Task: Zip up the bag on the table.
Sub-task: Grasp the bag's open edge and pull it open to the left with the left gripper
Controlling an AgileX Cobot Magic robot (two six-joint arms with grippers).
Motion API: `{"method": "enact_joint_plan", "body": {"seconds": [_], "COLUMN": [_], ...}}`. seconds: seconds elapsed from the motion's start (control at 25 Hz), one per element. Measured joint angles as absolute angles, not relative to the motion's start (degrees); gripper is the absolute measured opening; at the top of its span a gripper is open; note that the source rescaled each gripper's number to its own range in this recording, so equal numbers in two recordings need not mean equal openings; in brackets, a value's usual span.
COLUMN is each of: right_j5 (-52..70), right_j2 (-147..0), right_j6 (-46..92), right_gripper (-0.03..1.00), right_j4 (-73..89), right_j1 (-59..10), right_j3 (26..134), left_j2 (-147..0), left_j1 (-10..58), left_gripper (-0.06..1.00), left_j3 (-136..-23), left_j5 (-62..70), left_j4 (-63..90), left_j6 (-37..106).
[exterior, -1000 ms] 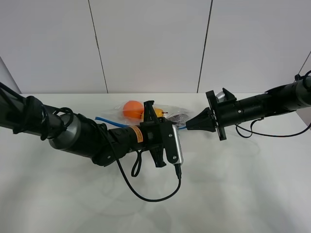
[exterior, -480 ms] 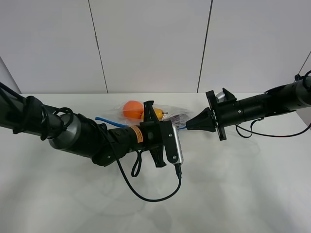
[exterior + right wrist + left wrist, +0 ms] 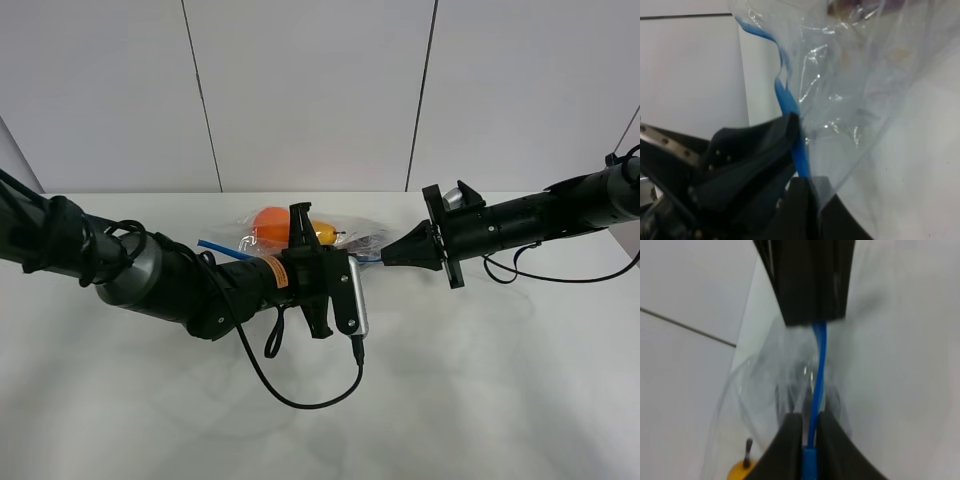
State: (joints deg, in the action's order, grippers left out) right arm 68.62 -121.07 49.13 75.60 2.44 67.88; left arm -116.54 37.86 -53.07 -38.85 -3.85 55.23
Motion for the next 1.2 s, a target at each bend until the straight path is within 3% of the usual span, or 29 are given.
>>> {"method": "enact_joint_plan", "body": {"seconds": [1.2], "right_j5": [68.51], "right_j2": [-121.07], "right_j6": [48.90], "right_gripper": [0.00], "right_j4": [76.87], "right_j1": [2.32], "right_j3": [67.90], "left_j2": [-116.54], "left_j1": [13.26], "left_gripper": [0.00], "left_j3": [-51.73], "left_j5": [-41.02], "left_j4": [-8.01], "left_j6": [61.28]}}
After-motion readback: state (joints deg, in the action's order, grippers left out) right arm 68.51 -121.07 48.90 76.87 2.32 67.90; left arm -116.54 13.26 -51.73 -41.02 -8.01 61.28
